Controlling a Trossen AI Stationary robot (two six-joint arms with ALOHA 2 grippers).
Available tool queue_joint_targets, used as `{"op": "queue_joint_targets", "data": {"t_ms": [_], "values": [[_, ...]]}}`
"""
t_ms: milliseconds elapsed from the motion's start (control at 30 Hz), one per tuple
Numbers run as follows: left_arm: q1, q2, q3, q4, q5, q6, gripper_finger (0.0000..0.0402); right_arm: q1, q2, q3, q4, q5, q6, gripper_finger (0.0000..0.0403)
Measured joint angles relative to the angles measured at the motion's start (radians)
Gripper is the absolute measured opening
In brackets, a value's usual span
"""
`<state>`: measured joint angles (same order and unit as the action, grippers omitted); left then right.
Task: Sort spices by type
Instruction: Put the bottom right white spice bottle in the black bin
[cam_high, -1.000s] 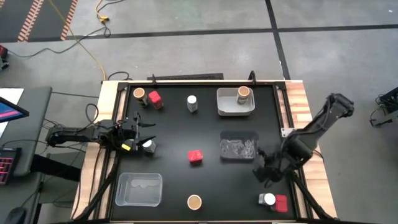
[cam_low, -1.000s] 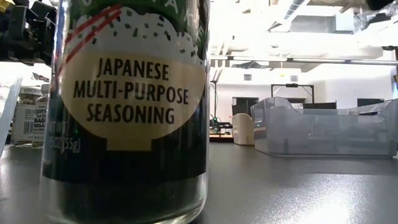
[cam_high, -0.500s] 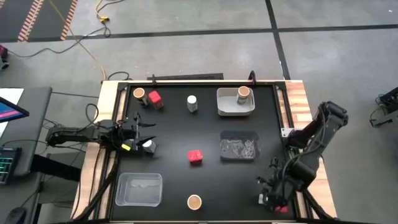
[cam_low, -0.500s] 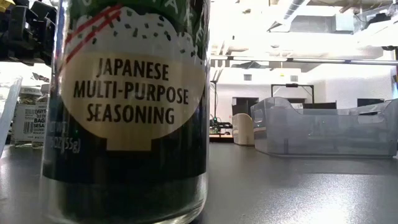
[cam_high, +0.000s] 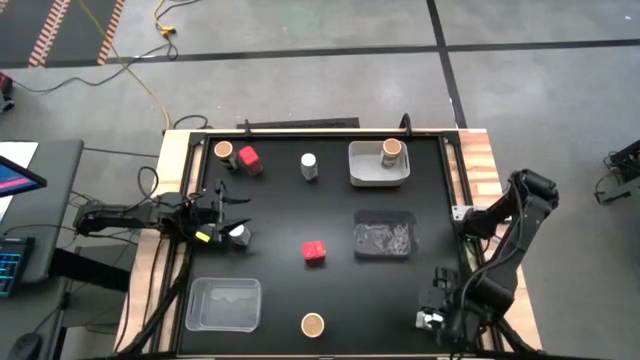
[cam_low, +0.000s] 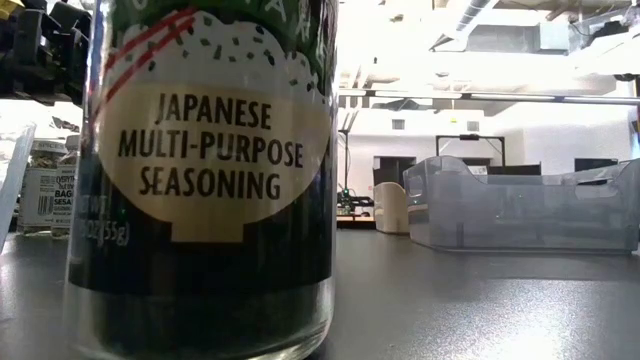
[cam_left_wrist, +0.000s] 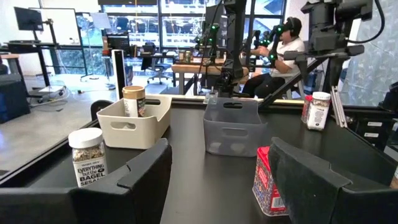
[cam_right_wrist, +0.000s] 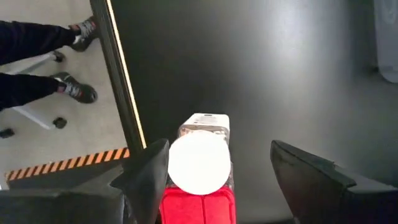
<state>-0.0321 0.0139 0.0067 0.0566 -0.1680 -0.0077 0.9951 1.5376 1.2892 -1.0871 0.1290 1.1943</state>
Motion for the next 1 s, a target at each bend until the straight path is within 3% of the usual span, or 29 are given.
{"op": "queue_joint_targets", "data": {"t_ms": [633,1000], "values": [[0.000,0.000,0.000,0.000,0.000,0.000,0.0256,0.007,0.153,-0.002,0.044,-0.069,-0.018,0.0306],[0.000,0.000,0.000,0.000,0.000,0.000,0.0256,0.011,0.175,-0.002,0.051,-0.108,-0.017,0.0306]]}}
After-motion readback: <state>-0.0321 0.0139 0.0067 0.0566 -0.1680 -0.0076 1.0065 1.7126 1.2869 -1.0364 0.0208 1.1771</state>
